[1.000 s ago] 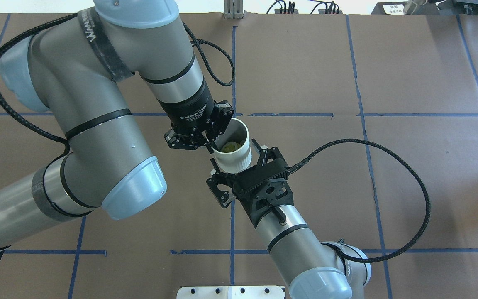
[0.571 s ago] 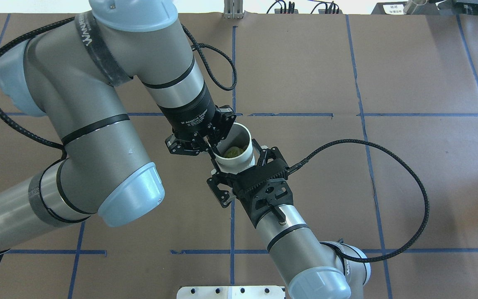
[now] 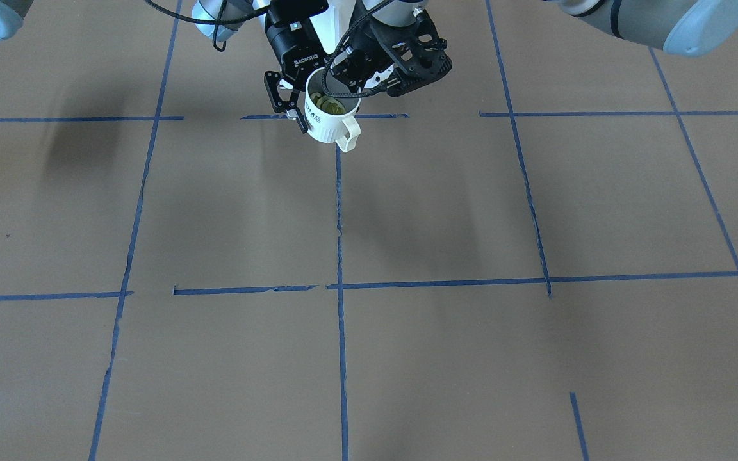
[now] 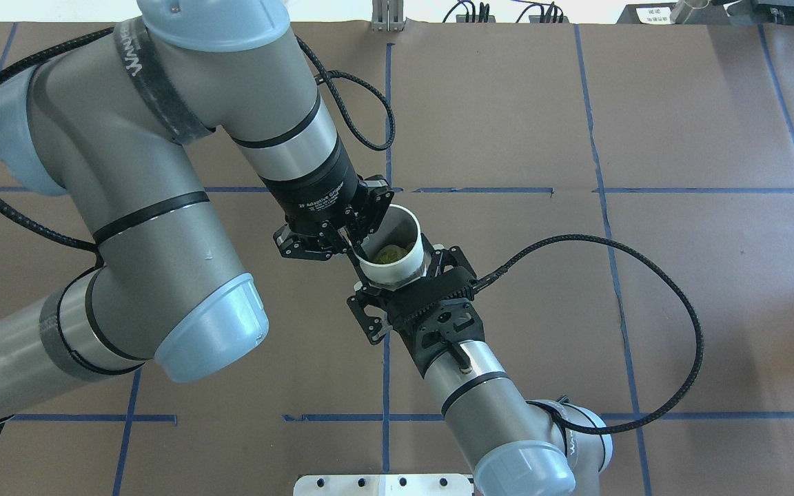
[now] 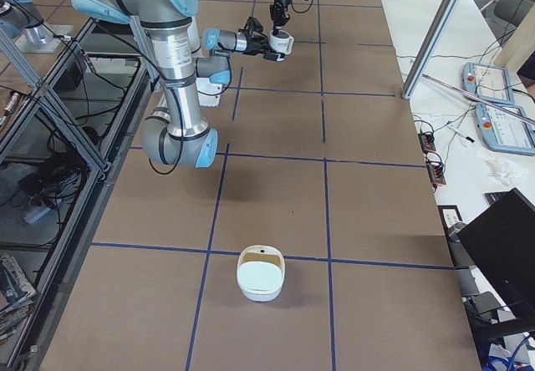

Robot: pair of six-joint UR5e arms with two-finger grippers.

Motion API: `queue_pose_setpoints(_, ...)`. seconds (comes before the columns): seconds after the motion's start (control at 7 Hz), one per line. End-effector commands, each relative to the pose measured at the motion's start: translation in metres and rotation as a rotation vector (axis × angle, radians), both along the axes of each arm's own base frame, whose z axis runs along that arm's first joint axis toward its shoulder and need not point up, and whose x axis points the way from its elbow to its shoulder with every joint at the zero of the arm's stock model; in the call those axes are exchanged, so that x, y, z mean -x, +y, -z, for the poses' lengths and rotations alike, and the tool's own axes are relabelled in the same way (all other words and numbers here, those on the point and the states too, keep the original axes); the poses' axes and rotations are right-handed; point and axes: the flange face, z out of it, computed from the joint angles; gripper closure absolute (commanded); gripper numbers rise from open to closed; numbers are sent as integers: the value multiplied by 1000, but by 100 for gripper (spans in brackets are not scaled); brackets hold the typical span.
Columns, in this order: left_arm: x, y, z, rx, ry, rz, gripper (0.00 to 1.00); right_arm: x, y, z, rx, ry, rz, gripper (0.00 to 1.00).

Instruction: Left arm hands cup to right arm to dump lemon

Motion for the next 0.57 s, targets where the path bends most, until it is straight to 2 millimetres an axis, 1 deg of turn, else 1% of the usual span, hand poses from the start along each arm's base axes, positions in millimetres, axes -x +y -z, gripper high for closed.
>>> queue_pose_setpoints(0.0, 0, 0, -1, -6, -2, 7, 14, 1, 0, -1, -4, 11, 2, 74)
queue_pose_setpoints(0.14, 0, -1, -1, -8, -3, 7, 2, 1, 0, -6, -4, 20, 4, 83)
queue_pose_setpoints(0.29, 11, 7, 3, -25, 21, 7, 0, 1, 0, -6, -4, 20, 1, 84)
queue_pose_setpoints(0.43, 32, 19, 7, -53, 55, 15, 0, -1, -1, -7, -3, 17, -1, 84)
